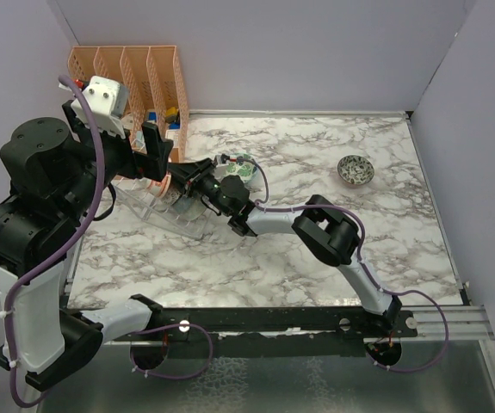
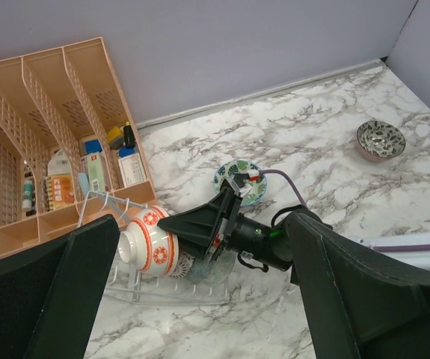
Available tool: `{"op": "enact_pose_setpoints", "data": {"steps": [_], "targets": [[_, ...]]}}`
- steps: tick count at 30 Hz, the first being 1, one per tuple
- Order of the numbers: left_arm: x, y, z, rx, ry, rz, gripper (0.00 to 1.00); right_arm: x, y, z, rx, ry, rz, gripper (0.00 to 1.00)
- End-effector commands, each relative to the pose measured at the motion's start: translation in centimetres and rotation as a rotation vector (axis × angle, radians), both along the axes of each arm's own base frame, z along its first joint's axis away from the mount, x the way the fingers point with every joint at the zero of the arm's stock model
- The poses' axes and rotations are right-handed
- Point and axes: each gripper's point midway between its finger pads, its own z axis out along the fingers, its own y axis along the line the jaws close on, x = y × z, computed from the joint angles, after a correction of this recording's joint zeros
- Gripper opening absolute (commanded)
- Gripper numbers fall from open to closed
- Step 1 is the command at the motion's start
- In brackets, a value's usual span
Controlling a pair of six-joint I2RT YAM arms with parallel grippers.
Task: Load the bowls into the dish rack
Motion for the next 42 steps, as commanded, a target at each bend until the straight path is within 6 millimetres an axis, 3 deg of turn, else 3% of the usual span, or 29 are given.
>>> {"op": "enact_pose_setpoints", "data": {"steps": [1, 14, 23, 32, 42], "targets": [[0.3, 0.3, 0.5, 0.007, -0.023, 0.020, 0.99, -0.3, 0.3, 0.8, 0.012, 0.002, 0.017, 0.26], [0.4, 0.1, 0.6, 0.007, -0.027, 0.017, 0.99, -0.9, 0.6, 1.7, -0.062, 0.021, 0.043, 0.29], [0.2, 0.1, 0.9, 0.002, -0.033, 0.012, 0.99, -1.7, 0.4, 1.4, -0.179, 0.081, 0.072, 0.43], [0.1, 0.0, 0.9, 0.000, -0.035, 0.006, 0.99, -2.6, -0.8, -0.7, -0.276, 0.168, 0.085, 0.47], [0.2, 0.0, 0.8, 0.002, -0.031, 0.007, 0.99, -2.9, -0.8, -1.4, -0.307, 0.186, 0.115, 0.48]]}}
